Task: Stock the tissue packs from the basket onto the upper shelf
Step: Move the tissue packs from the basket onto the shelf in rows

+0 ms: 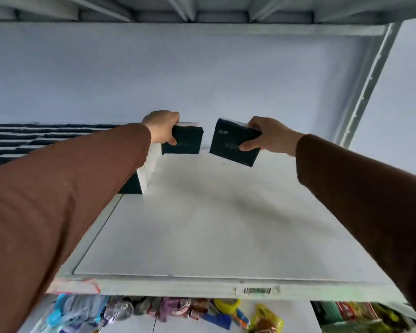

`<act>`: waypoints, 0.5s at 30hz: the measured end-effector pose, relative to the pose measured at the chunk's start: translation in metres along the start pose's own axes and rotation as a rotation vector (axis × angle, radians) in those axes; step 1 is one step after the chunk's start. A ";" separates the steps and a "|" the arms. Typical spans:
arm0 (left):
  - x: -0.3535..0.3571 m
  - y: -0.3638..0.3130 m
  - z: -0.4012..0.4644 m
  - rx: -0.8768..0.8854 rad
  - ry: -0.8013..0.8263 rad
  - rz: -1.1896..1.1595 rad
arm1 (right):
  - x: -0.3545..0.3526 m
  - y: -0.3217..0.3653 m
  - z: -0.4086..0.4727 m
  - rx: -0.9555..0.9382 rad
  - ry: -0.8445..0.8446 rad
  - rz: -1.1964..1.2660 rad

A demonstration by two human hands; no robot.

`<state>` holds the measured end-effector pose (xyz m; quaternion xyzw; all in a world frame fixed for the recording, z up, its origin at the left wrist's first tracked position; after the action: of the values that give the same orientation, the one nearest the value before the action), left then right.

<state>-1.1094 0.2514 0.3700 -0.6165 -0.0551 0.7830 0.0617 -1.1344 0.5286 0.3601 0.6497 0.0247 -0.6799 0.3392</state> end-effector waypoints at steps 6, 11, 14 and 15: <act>0.027 0.033 0.065 -0.018 -0.022 -0.013 | 0.020 -0.007 0.062 -0.028 -0.031 -0.007; 0.046 0.056 0.100 -0.037 -0.010 0.026 | 0.038 -0.004 0.097 -0.049 -0.045 -0.019; 0.053 0.066 0.112 -0.067 0.034 0.098 | 0.042 -0.004 0.112 -0.051 -0.055 -0.021; 0.055 0.069 0.115 -0.071 0.048 0.135 | 0.043 -0.004 0.116 -0.050 -0.056 -0.024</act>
<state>-1.2355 0.1909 0.3330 -0.6390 -0.0397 0.7681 -0.0119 -1.2334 0.4585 0.3377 0.6215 0.0398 -0.7009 0.3476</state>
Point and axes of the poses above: each hand's wrist, its own z-axis towards the middle knuckle, its own x-axis out of the palm, y = z × x, the point moved 7 cm from there along z, towards the middle knuckle, and after that the axes turned 13 degrees about -z, right-handed, at the moved point
